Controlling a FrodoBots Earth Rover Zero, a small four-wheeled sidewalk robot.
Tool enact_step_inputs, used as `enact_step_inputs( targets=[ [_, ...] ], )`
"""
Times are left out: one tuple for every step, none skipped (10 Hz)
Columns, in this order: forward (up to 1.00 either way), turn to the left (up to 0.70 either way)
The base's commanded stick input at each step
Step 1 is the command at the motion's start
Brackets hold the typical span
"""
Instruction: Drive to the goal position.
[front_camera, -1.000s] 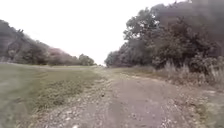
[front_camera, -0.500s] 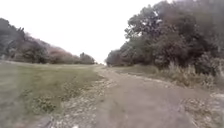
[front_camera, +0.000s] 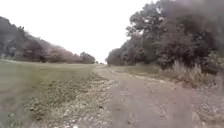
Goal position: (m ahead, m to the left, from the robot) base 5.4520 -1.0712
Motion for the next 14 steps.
enact_step_inputs(
  targets=[
    [0.60,0.00],
    [0.60,0.00],
    [0.60,0.00],
    [0.60,0.00],
    [0.60,0.00],
    [0.60,0.00],
    [0.60,0.00],
    [0.60,0.00],
    [0.60,0.00],
    [0.60,0.00],
    [0.60,0.00],
    [0.60,0.00],
    [0.60,0.00],
    [0.60,0.00]
  ],
)
